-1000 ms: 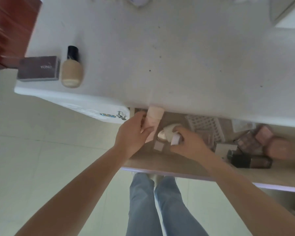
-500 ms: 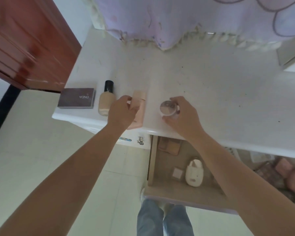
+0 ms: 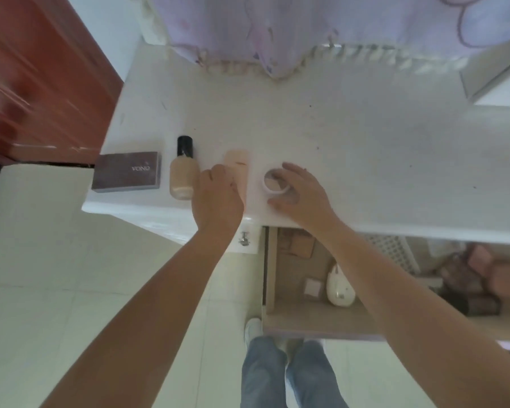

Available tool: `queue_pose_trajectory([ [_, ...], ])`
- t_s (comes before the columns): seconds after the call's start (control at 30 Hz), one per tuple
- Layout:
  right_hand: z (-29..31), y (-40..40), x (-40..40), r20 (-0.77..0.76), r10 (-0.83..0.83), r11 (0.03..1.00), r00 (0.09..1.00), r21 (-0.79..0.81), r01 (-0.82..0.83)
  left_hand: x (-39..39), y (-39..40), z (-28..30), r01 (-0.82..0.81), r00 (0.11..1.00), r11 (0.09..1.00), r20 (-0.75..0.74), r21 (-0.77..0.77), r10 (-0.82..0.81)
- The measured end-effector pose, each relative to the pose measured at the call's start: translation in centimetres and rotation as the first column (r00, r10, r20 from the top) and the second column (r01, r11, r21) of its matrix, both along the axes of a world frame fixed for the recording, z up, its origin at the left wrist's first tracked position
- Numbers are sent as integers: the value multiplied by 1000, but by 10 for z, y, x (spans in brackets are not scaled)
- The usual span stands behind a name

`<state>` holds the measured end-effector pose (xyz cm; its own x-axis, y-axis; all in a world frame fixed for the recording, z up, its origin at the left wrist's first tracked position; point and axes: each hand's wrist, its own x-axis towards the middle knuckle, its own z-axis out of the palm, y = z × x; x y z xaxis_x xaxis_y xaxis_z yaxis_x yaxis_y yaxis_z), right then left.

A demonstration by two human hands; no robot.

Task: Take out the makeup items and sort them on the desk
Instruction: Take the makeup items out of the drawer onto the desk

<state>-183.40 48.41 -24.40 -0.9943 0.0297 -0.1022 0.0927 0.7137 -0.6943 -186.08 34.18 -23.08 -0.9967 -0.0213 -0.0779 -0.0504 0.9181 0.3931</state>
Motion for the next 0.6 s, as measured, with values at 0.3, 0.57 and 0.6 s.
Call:
queue_pose_trajectory([
  [0.3,-18,69,133,-131,-384,923,914,-19,385,108,34,-55,536,824,842,-250,57,-508],
  [0.57,-106,79,148,573,-408,912,711,224,343,129,90,-110,680,573,733,618,7,-538],
  [0.6,-111,78,143,579,-447,892,682,228,391,129,93,-113,679,576,734,616,6,-538],
])
